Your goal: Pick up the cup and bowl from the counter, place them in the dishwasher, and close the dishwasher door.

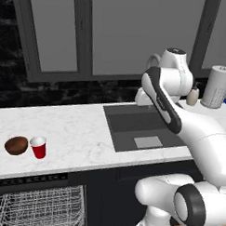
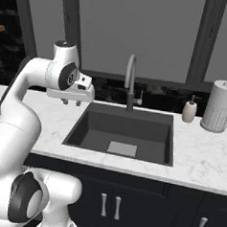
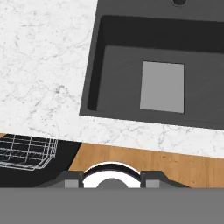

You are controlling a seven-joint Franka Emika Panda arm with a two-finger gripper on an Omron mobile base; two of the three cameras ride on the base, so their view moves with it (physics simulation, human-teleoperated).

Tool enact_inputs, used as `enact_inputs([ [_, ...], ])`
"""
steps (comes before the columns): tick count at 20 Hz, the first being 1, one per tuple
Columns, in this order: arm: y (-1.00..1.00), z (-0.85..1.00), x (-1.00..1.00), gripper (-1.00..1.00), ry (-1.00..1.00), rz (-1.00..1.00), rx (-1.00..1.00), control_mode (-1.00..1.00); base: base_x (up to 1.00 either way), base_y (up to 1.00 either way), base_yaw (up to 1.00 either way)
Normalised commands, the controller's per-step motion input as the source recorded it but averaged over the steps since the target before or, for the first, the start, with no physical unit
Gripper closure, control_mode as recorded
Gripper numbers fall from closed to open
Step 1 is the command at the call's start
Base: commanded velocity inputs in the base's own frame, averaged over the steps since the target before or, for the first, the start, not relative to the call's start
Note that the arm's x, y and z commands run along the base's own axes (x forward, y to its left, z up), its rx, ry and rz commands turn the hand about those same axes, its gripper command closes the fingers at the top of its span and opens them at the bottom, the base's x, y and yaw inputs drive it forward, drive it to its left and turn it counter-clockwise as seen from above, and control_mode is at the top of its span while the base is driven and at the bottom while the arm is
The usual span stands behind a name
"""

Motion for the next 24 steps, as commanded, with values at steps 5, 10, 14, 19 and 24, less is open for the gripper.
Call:
enact_inputs([
  [5,-0.12,-0.01,-0.3,-1.0,-0.02,-0.02,0.0,-1.0,0.0,0.0,0.0],
  [10,-0.25,-0.11,-0.49,-1.0,0.01,-0.06,0.0,-1.0,0.0,0.0,0.0],
  [14,-0.05,-0.08,-0.23,-1.0,0.03,-0.02,0.0,-1.0,0.0,0.0,0.0],
  [19,0.0,-0.12,-0.17,-1.0,0.0,0.0,0.0,-1.0,0.0,0.0,0.0],
  [24,0.0,-0.17,-0.1,-1.0,0.0,0.0,0.0,-1.0,0.0,0.0,0.0],
])
